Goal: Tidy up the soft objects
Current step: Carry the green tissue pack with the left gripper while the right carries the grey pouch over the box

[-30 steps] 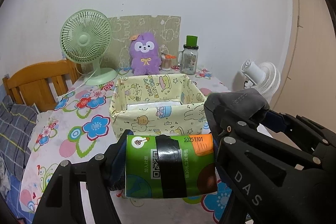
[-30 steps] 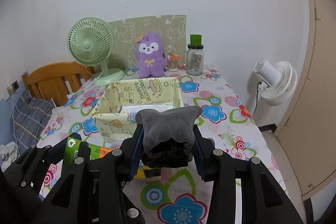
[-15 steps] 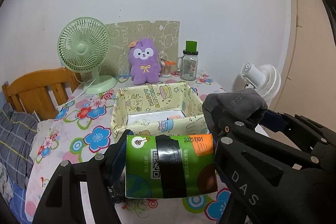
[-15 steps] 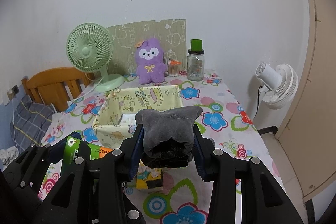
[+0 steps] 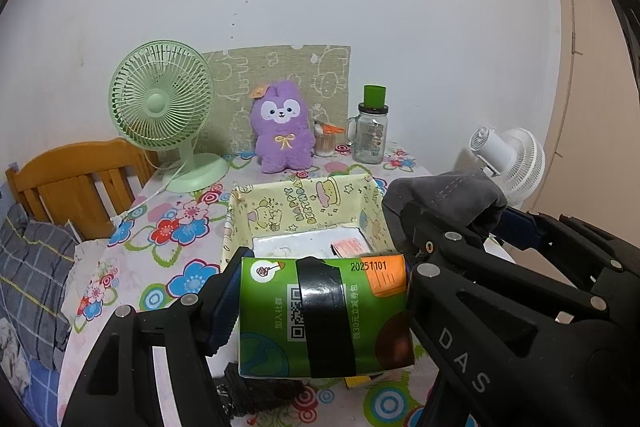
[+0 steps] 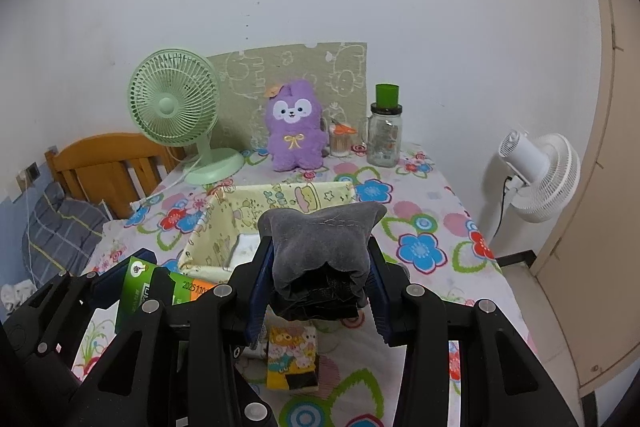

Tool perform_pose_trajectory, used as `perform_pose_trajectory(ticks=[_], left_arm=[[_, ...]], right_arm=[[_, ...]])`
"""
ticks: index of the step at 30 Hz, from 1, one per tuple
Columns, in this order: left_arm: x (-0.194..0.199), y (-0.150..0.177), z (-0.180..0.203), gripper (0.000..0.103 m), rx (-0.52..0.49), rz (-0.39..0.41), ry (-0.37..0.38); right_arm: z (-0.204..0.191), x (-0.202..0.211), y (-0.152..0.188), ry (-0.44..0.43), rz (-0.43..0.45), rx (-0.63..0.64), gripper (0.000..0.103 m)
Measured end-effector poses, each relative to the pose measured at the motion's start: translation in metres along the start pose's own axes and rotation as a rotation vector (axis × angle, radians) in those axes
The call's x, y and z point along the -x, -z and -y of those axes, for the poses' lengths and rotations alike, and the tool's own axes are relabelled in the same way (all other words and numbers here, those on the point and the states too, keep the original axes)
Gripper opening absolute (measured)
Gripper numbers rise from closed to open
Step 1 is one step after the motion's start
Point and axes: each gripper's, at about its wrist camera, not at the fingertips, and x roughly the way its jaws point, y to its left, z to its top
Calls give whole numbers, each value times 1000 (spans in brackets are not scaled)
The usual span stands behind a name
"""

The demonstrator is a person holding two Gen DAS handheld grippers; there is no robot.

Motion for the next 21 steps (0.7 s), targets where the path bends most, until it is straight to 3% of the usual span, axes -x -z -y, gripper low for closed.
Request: perform_pose_trajectory(ticks=[21], left_arm=[[-37, -25, -13, 74, 8, -18, -20]], right_arm=[[-1, -43, -27, -25, -5, 11, 47]])
